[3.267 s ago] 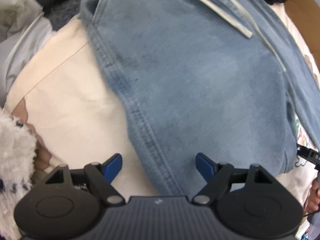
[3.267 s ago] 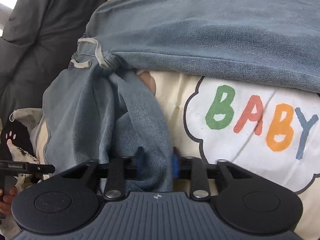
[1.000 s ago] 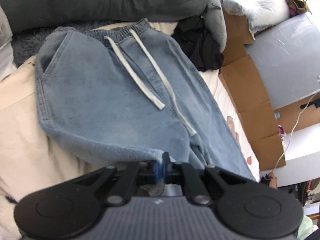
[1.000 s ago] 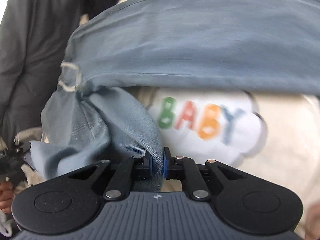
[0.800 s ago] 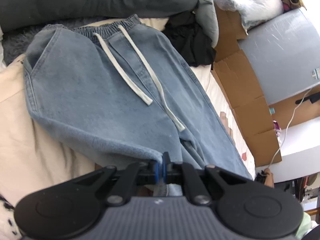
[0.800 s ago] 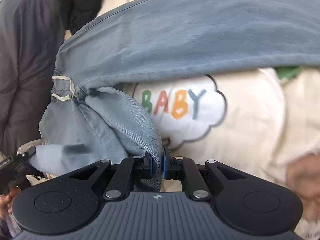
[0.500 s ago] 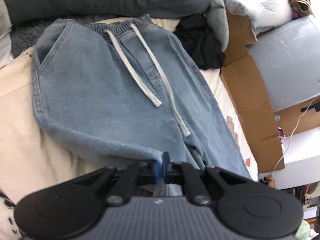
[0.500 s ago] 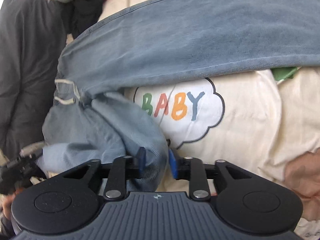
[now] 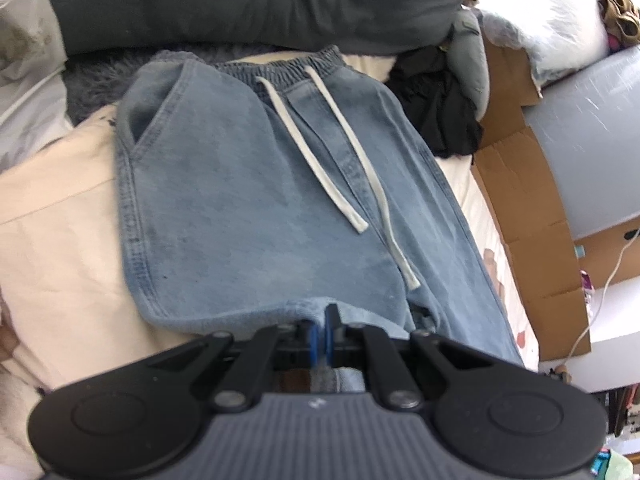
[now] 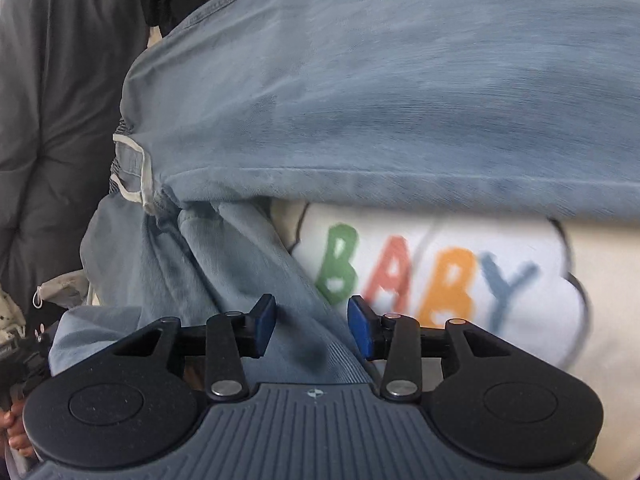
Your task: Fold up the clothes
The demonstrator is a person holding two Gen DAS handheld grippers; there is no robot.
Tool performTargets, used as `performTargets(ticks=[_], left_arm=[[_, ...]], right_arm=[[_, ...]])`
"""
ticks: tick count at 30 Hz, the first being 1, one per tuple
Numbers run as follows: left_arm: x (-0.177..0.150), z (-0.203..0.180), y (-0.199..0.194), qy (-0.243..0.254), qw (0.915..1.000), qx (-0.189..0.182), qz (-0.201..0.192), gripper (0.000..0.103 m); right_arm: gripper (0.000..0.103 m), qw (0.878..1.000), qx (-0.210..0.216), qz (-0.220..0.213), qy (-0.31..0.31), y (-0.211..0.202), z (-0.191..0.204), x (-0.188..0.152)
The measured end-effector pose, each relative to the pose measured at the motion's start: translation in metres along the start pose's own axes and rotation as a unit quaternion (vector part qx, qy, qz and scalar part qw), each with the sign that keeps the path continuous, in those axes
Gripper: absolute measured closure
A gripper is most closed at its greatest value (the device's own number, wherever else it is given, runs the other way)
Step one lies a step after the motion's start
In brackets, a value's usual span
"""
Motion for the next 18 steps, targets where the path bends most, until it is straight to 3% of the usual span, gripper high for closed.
performTargets(ticks=[8, 9, 10, 11, 18], left_arm=[[0.012, 0.013, -0.001, -0.021, 0.9996, 0.009, -0.015, 0.099], [0.013, 0.014, -0.001, -0.025, 0.9995, 0.011, -0.016, 0.099], [0.014, 0.015, 0.000, -0.028, 0.9994, 0.011, -0.016, 0.099], [0.014, 0.016, 0.000, -0.029, 0.9994, 0.011, -0.015, 0.099], [0.014, 0.011, -0.004, -0.030, 0.9994, -0.001, -0.016, 0.099]], right_arm=[[0.057, 1.000, 0.007, 0.002, -0.008, 0.028, 0.011, 0.014], [0.065, 1.000, 0.001, 0.009, -0.015, 0.031, 0.012, 0.013], [0.096, 0.999, -0.006, 0.016, -0.027, 0.034, 0.012, 0.013], [0.102, 0.999, -0.017, 0.022, -0.037, 0.036, 0.012, 0.012], [0.102, 1.000, -0.017, -0.001, -0.003, -0.009, 0.001, -0.002]])
Point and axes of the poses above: each gripper's, at about its wrist camera, not at the fingertips, and y roughly the way its jaws point, z to its left, x to its top, the point moved 8 cm from there along y, roughly the way its jaws point, and after that the axes turned 14 degrees about x, right-handed, at the moved point
